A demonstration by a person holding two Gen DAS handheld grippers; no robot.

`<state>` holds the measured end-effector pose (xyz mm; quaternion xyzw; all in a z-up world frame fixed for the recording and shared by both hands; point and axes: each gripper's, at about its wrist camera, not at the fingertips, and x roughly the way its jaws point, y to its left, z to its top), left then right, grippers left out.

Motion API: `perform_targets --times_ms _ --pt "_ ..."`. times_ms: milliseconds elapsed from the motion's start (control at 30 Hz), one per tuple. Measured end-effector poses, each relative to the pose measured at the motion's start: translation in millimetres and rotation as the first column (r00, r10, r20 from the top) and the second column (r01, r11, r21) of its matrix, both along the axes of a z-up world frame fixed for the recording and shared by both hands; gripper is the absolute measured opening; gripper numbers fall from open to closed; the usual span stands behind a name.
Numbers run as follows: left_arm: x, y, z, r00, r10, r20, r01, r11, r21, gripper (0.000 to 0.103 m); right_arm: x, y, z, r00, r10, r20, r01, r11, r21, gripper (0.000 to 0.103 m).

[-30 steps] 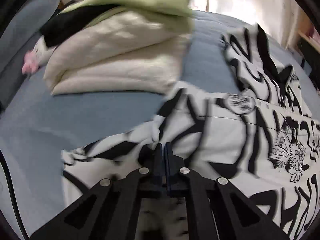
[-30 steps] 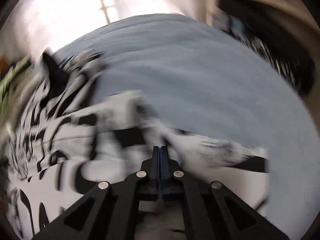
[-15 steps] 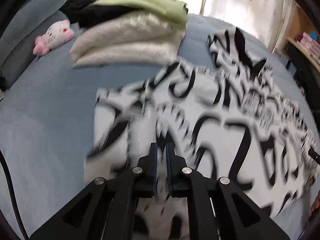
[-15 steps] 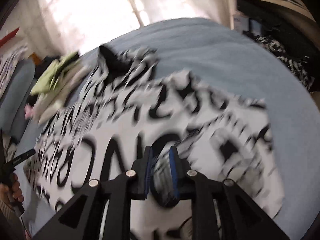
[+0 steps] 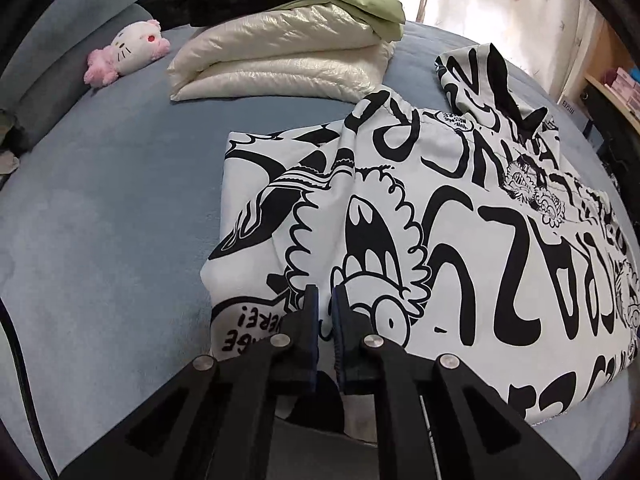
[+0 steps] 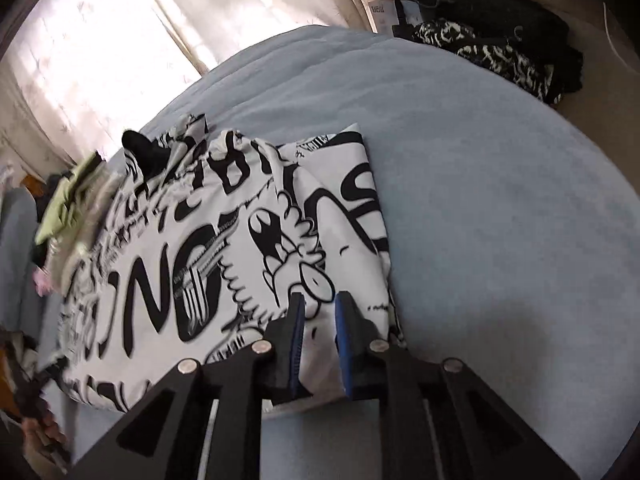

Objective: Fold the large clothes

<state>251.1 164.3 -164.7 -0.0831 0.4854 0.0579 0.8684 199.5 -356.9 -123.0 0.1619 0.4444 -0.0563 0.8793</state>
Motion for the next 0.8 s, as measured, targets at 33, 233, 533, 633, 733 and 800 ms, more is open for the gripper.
perform_targets --times_ms 33,233,533,633,733,800 --pt "-1.1 -1.0 1.3 1.0 0.0 -0.004 0.0 1.0 -0.001 0.006 -0.5 3.0 0.2 1.0 -0.004 -0.002 0.004 1.0 -0.016 0.017" --pt "-13.7 -1.0 15.1 1.0 0.01 0.011 -0.009 0.999 -0.035 0.015 -6.0 -3.3 -5.6 0.999 -0.042 -0.006 0.043 0.999 0.025 0.017" --pt "-32.6 -10.6 40.3 0.998 -0.063 0.021 0.063 0.998 -0.023 0.019 -6.3 2.9 -5.6 0.999 -0.043 -0.022 0.042 0.999 -0.016 0.02" --pt "-33.4 -19.6 54.8 0.994 -0.108 0.031 0.107 0.994 0.014 0.019 -2.0 12.3 -4.1 0.999 -0.019 -0.044 0.016 0.998 -0.062 0.03" --pt "-25.0 -27.0 68.7 0.988 -0.15 0.028 0.149 0.988 0.041 0.02 8.2 27.7 -2.6 0.995 0.03 -0.096 -0.043 0.99 -0.137 0.046" --pt "-14.7 -31.0 77.0 0.985 -0.171 0.022 0.17 0.984 0.061 0.02 21.2 42.9 -1.3 0.983 0.053 -0.176 -0.092 0.971 -0.221 0.051"
